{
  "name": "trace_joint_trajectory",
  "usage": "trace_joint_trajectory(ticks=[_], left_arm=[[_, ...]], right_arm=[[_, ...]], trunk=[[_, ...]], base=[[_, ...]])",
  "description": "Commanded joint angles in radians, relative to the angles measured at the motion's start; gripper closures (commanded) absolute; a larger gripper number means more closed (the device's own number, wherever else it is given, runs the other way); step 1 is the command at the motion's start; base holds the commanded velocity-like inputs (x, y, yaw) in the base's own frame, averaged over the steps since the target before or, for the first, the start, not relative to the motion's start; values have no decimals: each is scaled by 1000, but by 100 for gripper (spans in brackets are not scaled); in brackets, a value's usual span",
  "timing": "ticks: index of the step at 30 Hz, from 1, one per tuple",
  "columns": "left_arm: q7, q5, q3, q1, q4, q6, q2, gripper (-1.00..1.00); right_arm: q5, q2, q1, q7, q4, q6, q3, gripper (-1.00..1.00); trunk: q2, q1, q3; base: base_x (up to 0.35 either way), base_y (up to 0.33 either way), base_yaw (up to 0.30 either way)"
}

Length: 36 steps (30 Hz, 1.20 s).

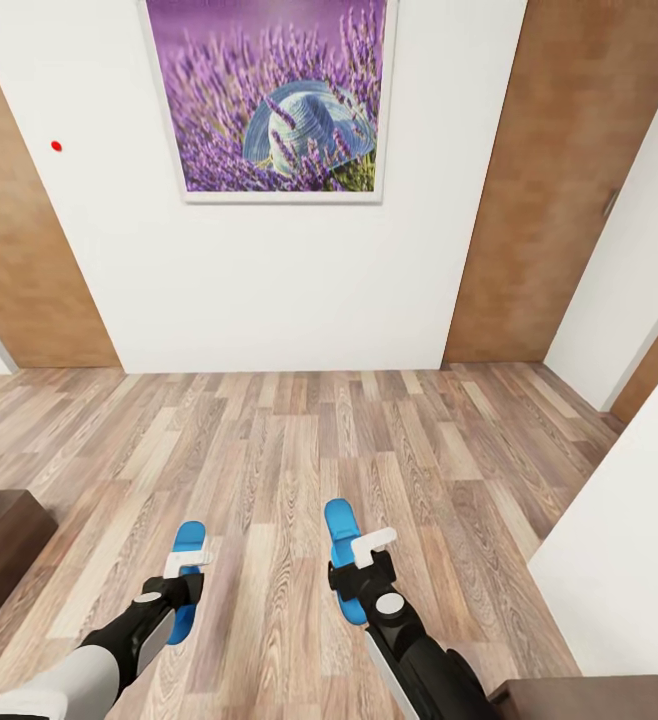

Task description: In the bedroom, move the book from the bed onto either nightstand, and place the two sandals side by side next to the bed.

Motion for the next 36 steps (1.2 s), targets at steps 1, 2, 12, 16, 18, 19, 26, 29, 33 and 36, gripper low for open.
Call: trace_joint_trajectory(ticks=[1,2,12,16,18,19,26,29,33,36], left_arm=[[3,11,-6,0,0,0,1,100],[3,11,-6,0,-1,0,2,100],[4,12,-5,0,-1,0,4,100],[4,12,-5,0,0,0,4,100],[4,12,-5,0,0,0,4,100],[4,12,-5,0,0,0,4,100],[4,11,-5,0,0,0,4,100],[4,11,-5,0,0,0,4,100],[4,11,-5,0,0,0,4,100],[4,11,-5,0,0,-1,4,100]], right_arm=[[-3,0,-1,-7,-1,6,3,100],[-3,0,-1,-7,-1,6,3,100],[-2,0,-1,-8,2,7,8,100],[-2,1,-1,-7,3,7,16,100],[-2,0,-1,-8,3,7,23,100],[-2,0,-1,-8,4,7,24,100],[-2,1,-1,-8,7,8,30,100],[-3,1,-1,-8,8,8,31,100],[-3,1,-1,-8,9,8,31,100],[-3,1,-1,-8,10,8,31,100]], trunk=[[7,-4,2],[14,-8,5],[84,-46,37],[112,-62,49],[126,-69,56],[133,-73,59],[182,-100,81],[203,-111,90],[231,-127,103],[252,-138,112]], base=[[0,0,0],[0,0,0],[0,0,0],[0,0,0],[0,0,0],[0,0,0],[0,0,0],[0,0,0],[0,0,0],[0,0,0]])
